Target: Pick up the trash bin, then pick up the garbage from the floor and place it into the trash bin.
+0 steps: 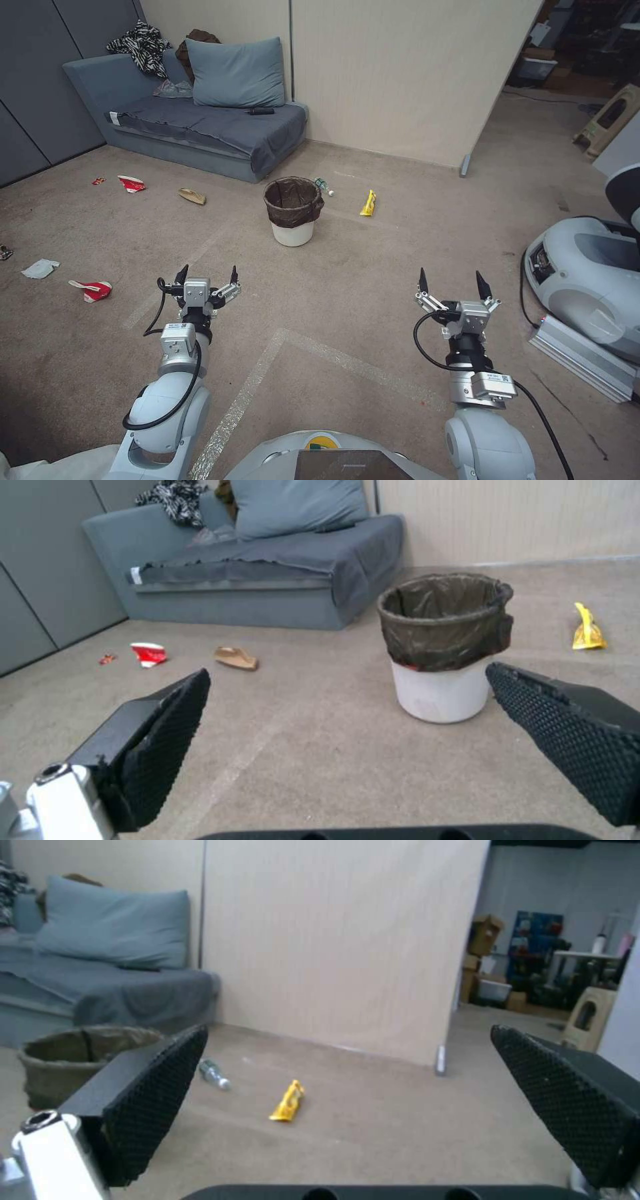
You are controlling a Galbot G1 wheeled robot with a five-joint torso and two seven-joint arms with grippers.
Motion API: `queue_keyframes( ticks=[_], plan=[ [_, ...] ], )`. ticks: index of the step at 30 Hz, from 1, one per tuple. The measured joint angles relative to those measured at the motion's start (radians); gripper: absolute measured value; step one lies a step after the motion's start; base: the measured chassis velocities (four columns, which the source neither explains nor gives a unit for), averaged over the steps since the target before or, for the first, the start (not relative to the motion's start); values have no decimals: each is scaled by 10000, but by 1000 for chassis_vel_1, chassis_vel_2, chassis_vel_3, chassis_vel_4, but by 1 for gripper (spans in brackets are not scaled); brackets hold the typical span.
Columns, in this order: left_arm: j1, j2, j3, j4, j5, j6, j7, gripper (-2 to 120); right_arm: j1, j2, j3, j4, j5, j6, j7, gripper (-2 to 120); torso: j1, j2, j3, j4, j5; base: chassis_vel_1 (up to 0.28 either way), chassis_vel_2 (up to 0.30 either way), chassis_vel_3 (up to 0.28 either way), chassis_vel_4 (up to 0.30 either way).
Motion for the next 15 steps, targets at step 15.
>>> queue_keyframes(
  ticks=[15],
  plan=[
    [65, -104, -11, 115, 100, -123, 53, 100, 156, -10, 44, -229, 229, 100, -216, 100, 0, 0, 0, -1, 1, 0, 0, 0, 0]
  ],
)
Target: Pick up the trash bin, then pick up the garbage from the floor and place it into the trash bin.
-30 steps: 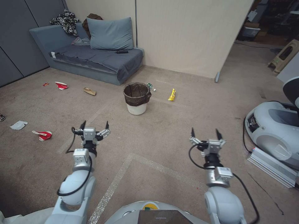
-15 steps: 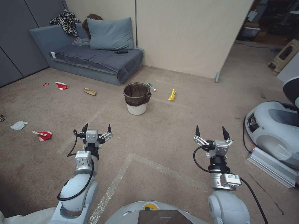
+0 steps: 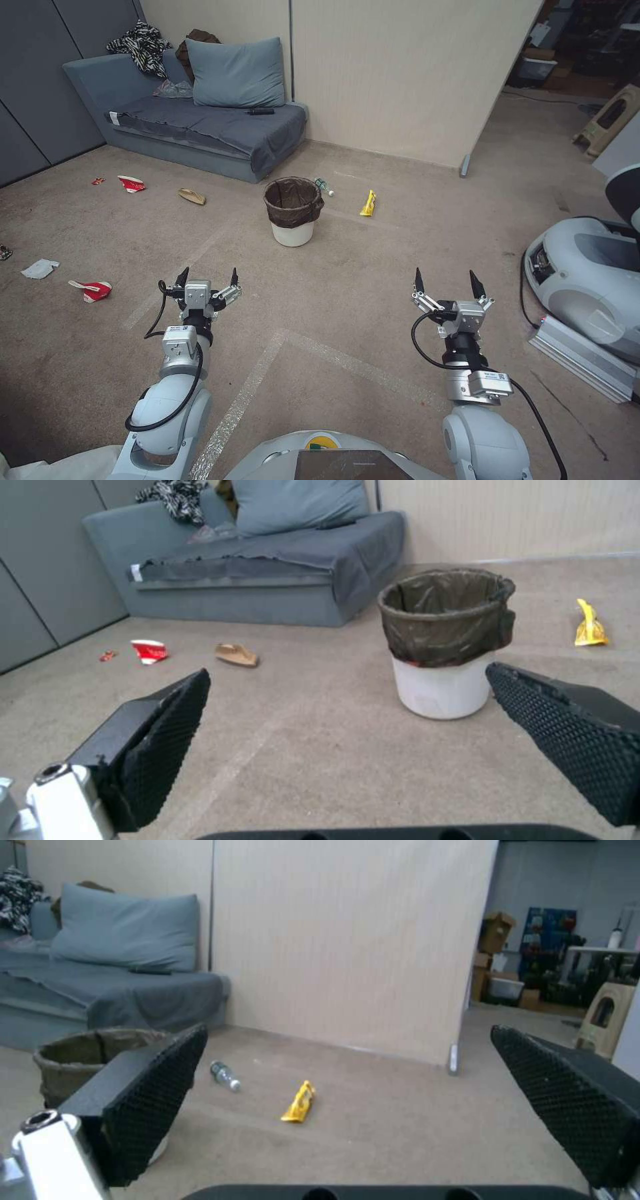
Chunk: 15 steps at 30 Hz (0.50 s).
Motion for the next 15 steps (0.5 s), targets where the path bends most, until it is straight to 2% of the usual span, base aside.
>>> queue_keyframes(
  ticks=[7, 15],
  plan=[
    [-8, -4, 10, 30, 44, -21, 7, 100, 7, 12, 14, -11, 66, 9, -57, 100, 0, 0, 0, 0, -1, -52, 68, 53, -54],
    [-23, -5, 11, 54, 58, -36, 17, 100, 16, 12, 31, -28, 122, 9, -157, 100, 1, -1, 1, -2, -1, -200, 197, 187, -174]
  ],
)
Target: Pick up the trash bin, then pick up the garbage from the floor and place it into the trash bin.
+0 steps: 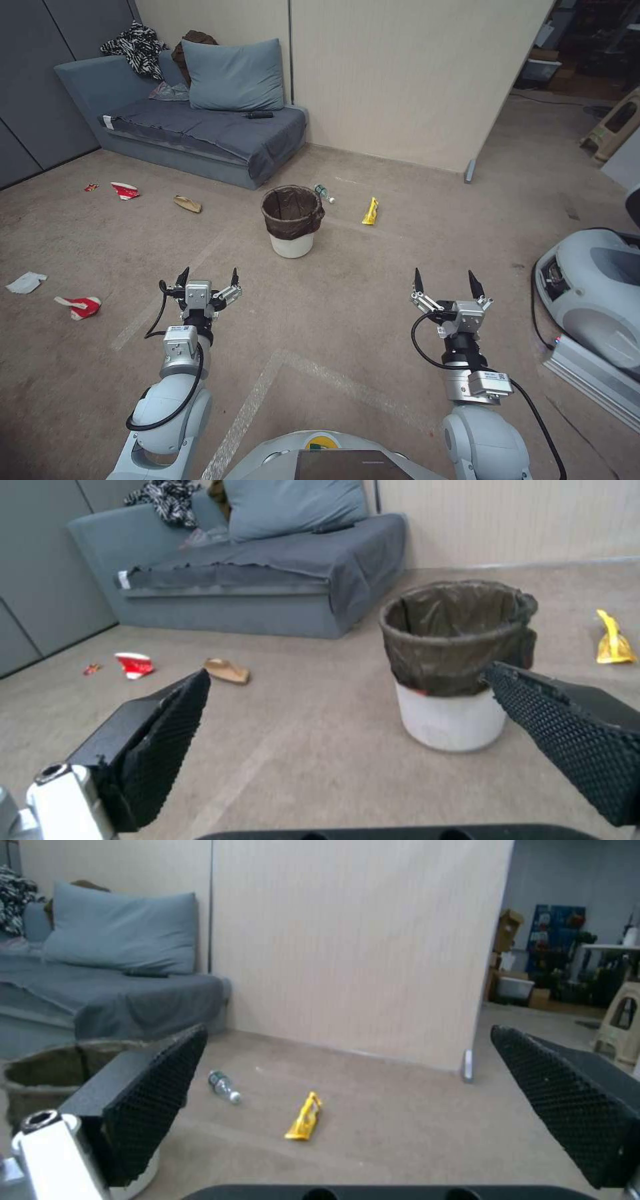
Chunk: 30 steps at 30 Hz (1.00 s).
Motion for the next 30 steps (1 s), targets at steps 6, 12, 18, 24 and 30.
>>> queue_keyframes(
  ticks=[6, 12, 18, 24, 30],
  plan=[
    [-4, -1, 5, 0, 1, -4, 4, 100, 1, -6, 6, -22, 38, 0, -74, 100, 0, 0, 0, 4, 1, -260, 243, 256, -249],
    [3, -5, 29, 1, 15, -12, 7, 100, -3, -3, -3, -45, 60, 0, -89, 100, 1, 0, 0, 4, 2, -295, 316, 304, -319],
    [21, -11, 29, -7, 21, -16, 5, 100, -5, -15, 15, -138, 90, 21, -152, 100, 2, -1, 2, 5, 0, -318, 338, 326, -328],
    [42, -27, 37, -12, 35, -28, 0, 100, -7, -16, 19, -147, 93, 60, -193, 100, 1, -1, 0, 3, 1, -335, 321, 316, -317],
    [48, -41, 54, 37, 38, -31, -29, 100, 188, -4, 24, -457, -313, 677, 17, 100, 3, -1, 1, 1, 2, -305, 299, 292, -297]
  ],
)
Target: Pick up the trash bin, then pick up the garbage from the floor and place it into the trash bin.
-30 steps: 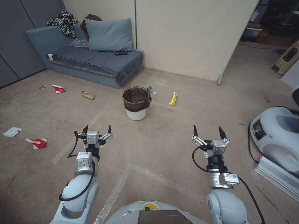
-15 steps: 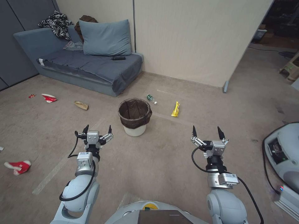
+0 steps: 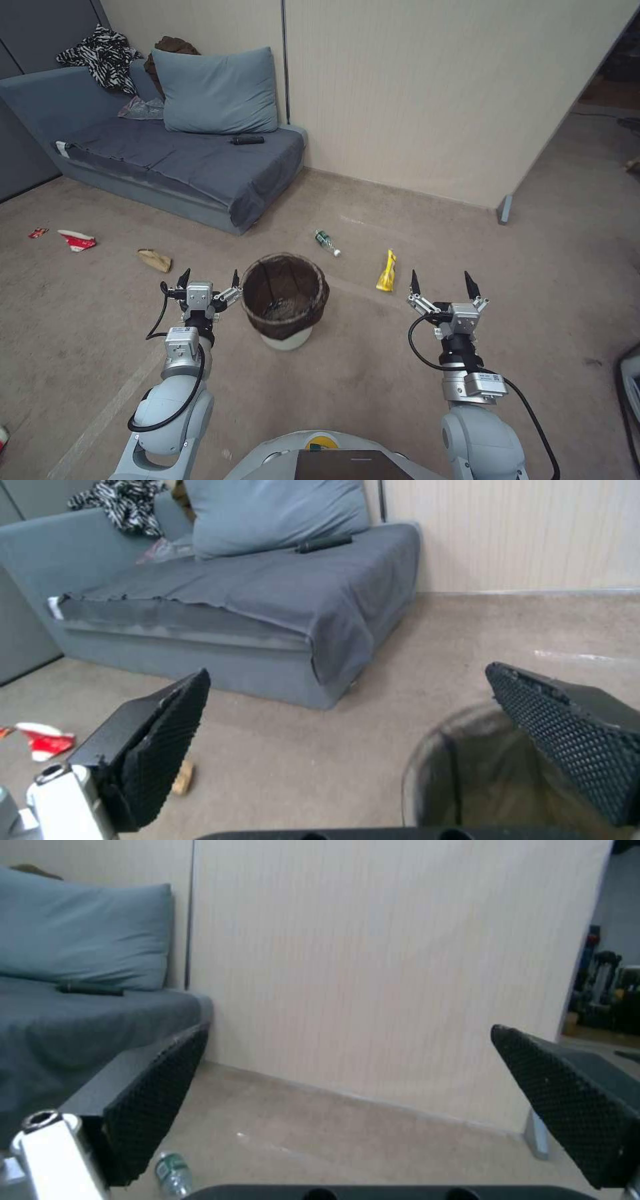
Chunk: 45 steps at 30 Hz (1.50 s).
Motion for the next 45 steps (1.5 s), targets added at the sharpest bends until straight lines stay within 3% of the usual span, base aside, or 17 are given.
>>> queue_keyframes(
  ticks=[6, 15, 18, 19, 20, 22, 23, 25, 27, 28, 29, 32, 45],
  plan=[
    [17, 4, 104, -9, -49, 81, -80, 100, 12, -11, 8, -81, -288, 125, 37, 100, 2, 0, 2, 0, -1, -181, 152, 142, -151],
    [120, 46, 322, -259, -382, 536, -237, 100, 64, -38, -16, -122, -662, -14, 116, 100, -3, 1, -4, -1, -1, 41, -47, -44, 41],
    [226, 186, 594, -735, -1567, 1807, -611, 100, 92, -61, -18, -122, -727, -109, 103, 100, -2, 0, -3, 0, -1, 0, 0, 0, 0],
    [226, 186, 594, -735, -1567, 1807, -611, 100, 92, -61, -18, -122, -727, -109, 103, 100, -2, 0, -3, 0, -1, 0, 0, 0, 0],
    [289, 249, 716, -978, -2294, 2643, -848, 100, 99, -67, -17, -122, -731, -132, 99, 100, -2, 1, -3, 2, -2, 0, 0, 0, 0],
    [330, 310, 797, -1208, -3184, 3517, -1094, 100, 107, -71, -13, -122, -746, -144, 94, 100, -2, 1, -2, 3, -1, 0, 0, 0, 0],
    [330, 310, 797, -1208, -3184, 3517, -1094, 100, 107, -71, -13, -122, -746, -144, 94, 100, -2, 1, -2, 3, -1, 0, 0, 0, 0],
    [277, 388, 810, -1343, -4186, 4248, -1209, 100, 97, -67, -12, -122, -794, -139, 58, 100, -3, 1, -3, 2, -1, 0, 0, 0, 0],
    [248, 401, 807, -1351, -4355, 4351, -1228, 100, 93, -67, -12, -122, -800, -138, 51, 100, -2, 1, -3, 1, -1, 0, 0, 0, 0],
    [64, 453, 754, -1339, -5033, 4599, -1334, 100, 70, -63, -16, -122, -833, -118, 17, 100, -2, 1, -2, 1, -1, 0, 0, 0, 0],
    [-357, 556, 632, -1017, -6003, 4705, -1494, 100, 26, -47, -31, -158, -912, -52, -9, 100, -2, 1, -2, 1, -2, 0, 0, 0, 0],
    [-821, 716, 612, -392, -6639, 4703, -1534, 100, -29, -32, -46, -184, -1013, 12, -43, 100, -2, 1, -2, 0, -3, 0, 0, 0, 0],
    [-1883, 643, 718, 1340, -7183, 4641, -1885, 100, -56, -63, -4, -194, -1095, 19, -141, 100, -2, 1, -1, 1, -2, 0, 0, 0, 0]
  ],
)
